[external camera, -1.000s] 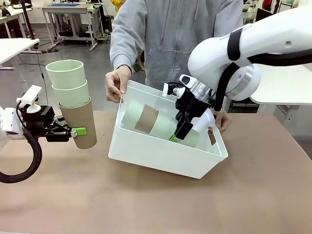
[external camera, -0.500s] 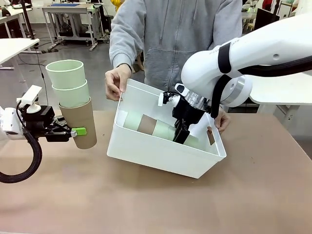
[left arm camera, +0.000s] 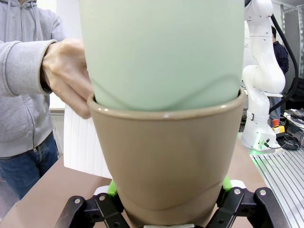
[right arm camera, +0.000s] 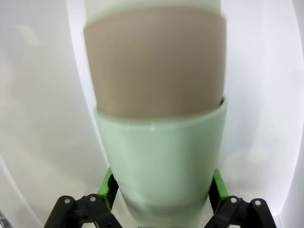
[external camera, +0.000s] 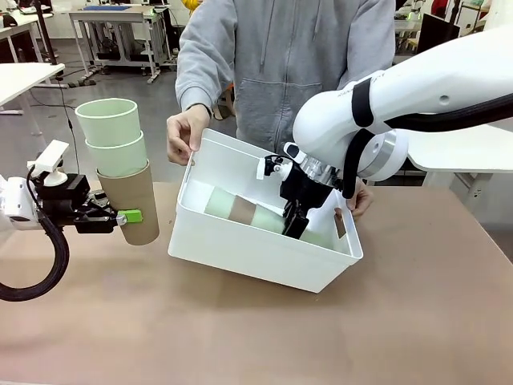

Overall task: Stack the cups and store them in the basket.
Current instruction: Place the stack of Reusable plastic cups into the Pantry Basket.

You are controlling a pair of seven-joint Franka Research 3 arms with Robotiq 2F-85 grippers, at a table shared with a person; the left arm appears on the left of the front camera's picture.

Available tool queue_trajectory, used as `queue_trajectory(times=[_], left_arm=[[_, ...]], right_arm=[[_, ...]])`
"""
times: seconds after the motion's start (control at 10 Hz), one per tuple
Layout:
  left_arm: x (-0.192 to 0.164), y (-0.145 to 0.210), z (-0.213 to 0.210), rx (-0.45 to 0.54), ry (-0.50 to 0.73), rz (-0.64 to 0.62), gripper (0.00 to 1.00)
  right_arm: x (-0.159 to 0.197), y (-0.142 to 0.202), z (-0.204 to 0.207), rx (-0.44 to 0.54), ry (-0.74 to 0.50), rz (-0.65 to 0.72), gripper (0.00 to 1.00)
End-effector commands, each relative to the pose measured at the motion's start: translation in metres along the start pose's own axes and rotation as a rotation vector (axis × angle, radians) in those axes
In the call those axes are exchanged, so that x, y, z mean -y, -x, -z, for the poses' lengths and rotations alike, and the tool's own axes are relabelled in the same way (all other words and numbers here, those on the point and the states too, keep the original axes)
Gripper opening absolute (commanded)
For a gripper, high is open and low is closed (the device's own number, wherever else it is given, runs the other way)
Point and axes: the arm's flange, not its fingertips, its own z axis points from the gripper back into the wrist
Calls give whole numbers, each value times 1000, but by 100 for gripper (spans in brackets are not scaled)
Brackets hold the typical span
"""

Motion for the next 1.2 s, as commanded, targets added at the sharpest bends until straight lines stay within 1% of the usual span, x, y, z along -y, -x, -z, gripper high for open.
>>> queue_trajectory(times=[0.0,0.3,0.4,0.5,0.6,0.7,0.8,0.9,1.0,1.1], left_arm=[[1,-5,0,6,4,12,85],[1,-5,0,6,4,12,85],[1,-5,0,6,4,12,85],[1,-5,0,6,4,12,85],[1,-5,0,6,4,12,85],[1,-5,0,6,4,12,85],[1,-5,0,6,4,12,85],[1,-5,0,6,4,12,85],[1,-5,0,6,4,12,85],[1,-5,0,6,4,12,85]], right_arm=[[-5,-5,-20,-1,44,11,100],[-35,4,-90,81,47,-5,100],[-45,14,-119,117,54,8,100],[-56,25,-149,174,58,12,100],[-66,40,-179,250,70,1,100],[-79,61,-212,347,80,-14,100],[-87,84,-233,439,87,-39,100],[-90,108,-248,530,84,-84,100],[-92,131,-257,593,119,-94,100],[-94,142,-262,610,155,-125,100]])
